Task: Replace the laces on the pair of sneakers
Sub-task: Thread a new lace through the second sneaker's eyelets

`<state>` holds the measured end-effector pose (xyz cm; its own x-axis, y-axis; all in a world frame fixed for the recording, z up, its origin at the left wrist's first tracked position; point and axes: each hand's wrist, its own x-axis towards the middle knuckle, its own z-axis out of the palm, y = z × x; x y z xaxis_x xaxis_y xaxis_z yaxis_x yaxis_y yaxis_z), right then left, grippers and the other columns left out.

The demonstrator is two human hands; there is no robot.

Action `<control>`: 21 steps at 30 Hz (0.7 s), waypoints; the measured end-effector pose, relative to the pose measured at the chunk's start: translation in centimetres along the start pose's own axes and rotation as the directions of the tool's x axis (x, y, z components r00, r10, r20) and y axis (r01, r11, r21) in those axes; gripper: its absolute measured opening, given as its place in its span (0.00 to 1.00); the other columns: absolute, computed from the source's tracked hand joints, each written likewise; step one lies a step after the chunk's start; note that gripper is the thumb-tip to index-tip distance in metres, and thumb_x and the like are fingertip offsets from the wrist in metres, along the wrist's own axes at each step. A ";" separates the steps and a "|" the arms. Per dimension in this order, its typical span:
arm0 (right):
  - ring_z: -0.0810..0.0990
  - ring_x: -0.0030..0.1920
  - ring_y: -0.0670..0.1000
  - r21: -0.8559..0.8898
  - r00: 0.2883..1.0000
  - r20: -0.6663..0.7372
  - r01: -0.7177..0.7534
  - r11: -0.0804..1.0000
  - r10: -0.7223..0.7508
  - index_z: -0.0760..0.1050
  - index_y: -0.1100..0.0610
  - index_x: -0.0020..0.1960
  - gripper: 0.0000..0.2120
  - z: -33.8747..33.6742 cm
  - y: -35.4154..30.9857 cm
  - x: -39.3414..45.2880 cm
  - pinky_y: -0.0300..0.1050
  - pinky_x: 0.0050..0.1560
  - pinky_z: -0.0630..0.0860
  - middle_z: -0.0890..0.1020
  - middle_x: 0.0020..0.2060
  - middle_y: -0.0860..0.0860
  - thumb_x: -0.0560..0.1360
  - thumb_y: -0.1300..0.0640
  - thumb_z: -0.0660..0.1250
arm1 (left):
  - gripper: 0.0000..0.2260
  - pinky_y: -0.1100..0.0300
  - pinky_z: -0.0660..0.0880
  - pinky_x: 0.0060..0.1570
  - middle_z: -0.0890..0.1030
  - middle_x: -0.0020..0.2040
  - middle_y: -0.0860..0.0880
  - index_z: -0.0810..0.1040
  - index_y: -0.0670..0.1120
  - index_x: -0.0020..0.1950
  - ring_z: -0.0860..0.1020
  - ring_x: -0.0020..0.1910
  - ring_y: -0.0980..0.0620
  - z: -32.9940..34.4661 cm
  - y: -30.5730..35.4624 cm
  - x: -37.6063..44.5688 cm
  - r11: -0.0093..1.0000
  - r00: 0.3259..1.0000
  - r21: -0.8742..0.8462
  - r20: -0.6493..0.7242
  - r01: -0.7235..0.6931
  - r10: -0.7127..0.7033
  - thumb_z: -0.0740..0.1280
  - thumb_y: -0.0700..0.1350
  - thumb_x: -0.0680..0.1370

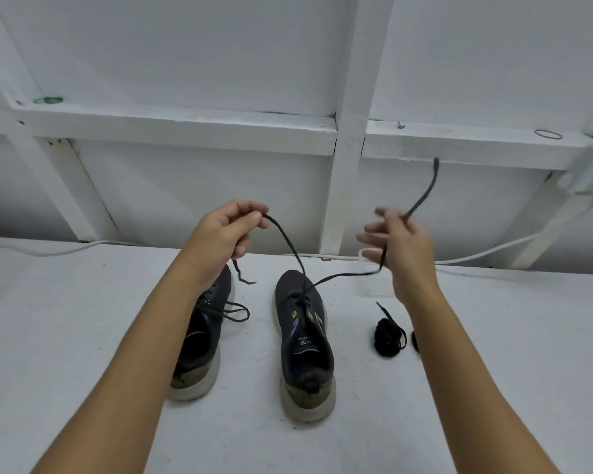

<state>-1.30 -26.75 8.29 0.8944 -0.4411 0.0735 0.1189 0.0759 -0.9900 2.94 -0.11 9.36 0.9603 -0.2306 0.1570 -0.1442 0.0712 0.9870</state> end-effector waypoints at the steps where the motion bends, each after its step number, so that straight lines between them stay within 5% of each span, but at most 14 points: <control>1: 0.87 0.44 0.54 -0.126 0.997 -0.031 -0.074 0.989 0.070 0.81 0.53 0.52 0.12 -0.1 1.1 -0.3 0.49 0.39 0.82 0.85 0.44 0.56 0.83 0.51 0.59 | 0.08 0.68 0.63 0.27 0.83 0.44 0.51 0.81 0.47 0.54 0.66 0.24 0.57 0.0 -0.2 -0.1 1.000 1.000 0.022 0.001 0.019 -0.019 0.63 0.39 0.82; 3: 0.85 0.43 0.57 -0.407 0.985 -0.092 -0.173 0.897 0.148 0.81 0.59 0.44 0.20 -0.6 3.2 -0.7 0.53 0.42 0.81 0.85 0.40 0.55 0.82 0.47 0.58 | 0.09 0.68 0.63 0.26 0.84 0.44 0.51 0.81 0.47 0.54 0.66 0.25 0.57 0.0 -0.8 -0.5 0.997 0.998 0.042 0.003 0.062 -0.063 0.63 0.38 0.82; 6: 0.76 0.36 0.56 -0.784 0.980 -0.116 -0.191 0.591 0.163 0.71 0.59 0.33 0.24 -1.8 5.8 -1.0 0.46 0.35 0.71 0.76 0.30 0.51 0.81 0.44 0.59 | 0.09 0.68 0.63 0.25 0.84 0.44 0.51 0.82 0.46 0.53 0.67 0.24 0.57 0.2 -1.7 -1.0 0.990 0.993 0.079 0.008 0.120 -0.121 0.63 0.37 0.82; 9: 0.77 0.41 0.56 -0.946 0.968 -0.143 -0.194 0.258 0.206 0.78 0.60 0.46 0.20 -2.3 6.7 -1.0 0.44 0.38 0.69 0.80 0.41 0.53 0.81 0.44 0.62 | 0.08 0.69 0.64 0.25 0.85 0.45 0.51 0.83 0.47 0.53 0.68 0.25 0.57 0.1 -2.6 -1.4 0.978 0.987 0.139 0.030 0.154 -0.160 0.64 0.39 0.82; 10: 0.78 0.44 0.56 -0.966 0.976 -0.093 -0.137 0.221 0.198 0.80 0.59 0.51 0.18 -2.2 6.6 -1.1 0.44 0.41 0.71 0.83 0.46 0.53 0.80 0.45 0.63 | 0.08 0.69 0.65 0.26 0.85 0.45 0.51 0.83 0.47 0.53 0.68 0.26 0.57 0.0 -2.8 -1.6 0.973 0.984 0.164 0.043 0.162 -0.171 0.64 0.39 0.82; 13: 0.81 0.50 0.49 -0.869 0.965 0.234 0.153 0.471 0.119 0.78 0.49 0.67 0.17 -1.0 5.5 -1.4 0.41 0.52 0.74 0.82 0.57 0.45 0.79 0.49 0.69 | 0.09 0.70 0.66 0.28 0.85 0.46 0.52 0.84 0.50 0.52 0.69 0.27 0.56 0.3 -3.2 -2.0 0.958 0.975 0.226 0.092 0.176 -0.201 0.64 0.41 0.81; 15: 0.81 0.46 0.41 -0.699 0.899 0.435 0.310 0.645 0.040 0.72 0.41 0.73 0.25 0.4 4.6 -1.8 0.28 0.50 0.70 0.76 0.61 0.36 0.77 0.52 0.72 | 0.09 0.70 0.67 0.29 0.85 0.45 0.52 0.84 0.51 0.52 0.69 0.28 0.56 1.0 -3.3 -2.1 0.953 0.967 0.247 0.136 0.176 -0.214 0.65 0.41 0.81; 18: 0.80 0.42 0.42 -0.610 0.820 0.569 0.476 0.633 -0.068 0.80 0.42 0.64 0.16 2.6 3.7 -1.7 0.34 0.48 0.73 0.77 0.58 0.34 0.77 0.54 0.72 | 0.09 0.70 0.68 0.30 0.85 0.46 0.50 0.84 0.50 0.53 0.70 0.28 0.56 1.9 -3.2 -2.1 0.953 0.958 0.251 0.185 0.167 -0.217 0.65 0.41 0.82; 21: 0.80 0.40 0.45 -0.687 0.873 0.487 0.406 0.603 -0.034 0.82 0.45 0.46 0.07 3.3 3.6 -1.0 0.47 0.46 0.78 0.83 0.39 0.39 0.80 0.55 0.67 | 0.09 0.68 0.68 0.31 0.85 0.47 0.51 0.84 0.52 0.54 0.70 0.29 0.56 1.7 -3.4 -2.3 0.952 0.961 0.263 0.181 0.158 -0.209 0.65 0.42 0.82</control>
<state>-0.35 -23.13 5.05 0.9866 0.0474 0.1560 0.1387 -0.7474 -0.6498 0.81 -1.47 5.66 0.9097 -0.4123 -0.0492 -0.0488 -0.2238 0.9734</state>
